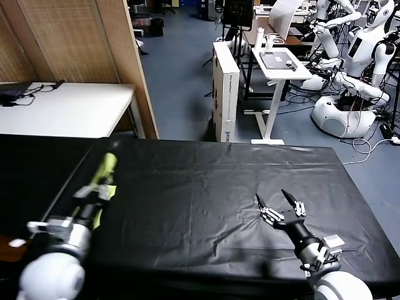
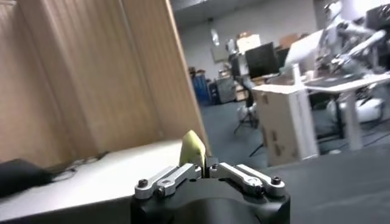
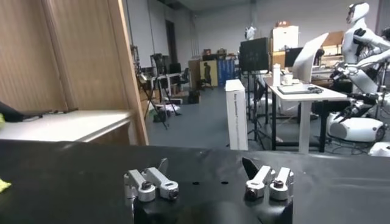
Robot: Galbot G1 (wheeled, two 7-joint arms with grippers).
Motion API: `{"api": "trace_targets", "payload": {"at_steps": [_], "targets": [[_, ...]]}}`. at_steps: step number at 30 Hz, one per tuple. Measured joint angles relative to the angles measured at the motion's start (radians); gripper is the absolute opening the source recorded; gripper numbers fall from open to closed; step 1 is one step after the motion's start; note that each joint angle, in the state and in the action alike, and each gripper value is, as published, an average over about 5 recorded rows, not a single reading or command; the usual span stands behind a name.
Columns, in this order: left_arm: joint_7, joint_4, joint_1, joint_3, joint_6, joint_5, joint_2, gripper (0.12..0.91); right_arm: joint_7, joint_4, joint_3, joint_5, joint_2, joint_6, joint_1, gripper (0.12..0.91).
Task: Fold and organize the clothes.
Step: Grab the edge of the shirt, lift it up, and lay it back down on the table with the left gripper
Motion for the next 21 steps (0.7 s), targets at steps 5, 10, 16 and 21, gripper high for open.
{"api": "trace_targets", "payload": {"at_steps": [5,10,16,21], "targets": [[-0.009,0.105,-0.003,0.171,-0.015,0.023,-0.116,0.168,-0.001,-0.001,-0.013,-0.004,-0.003,-0.007,0.010,0.907],[-0.011,0.182,0.005,0.271,-0.014,0.053,-0.192,0.168,-0.004,-0.016,-0.028,0.000,-0.016,-0.022,0.030,0.907],[0.013,0.183,0.008,0.312,-0.041,0.123,-0.207,0.219,0.025,-0.047,-0.078,0.056,-0.030,-0.067,0.064,0.907],[0.038,0.119,0.015,0.285,-0.128,0.222,-0.182,0.505,0.093,-0.061,-0.184,0.179,-0.033,-0.135,0.112,0.907]]}}
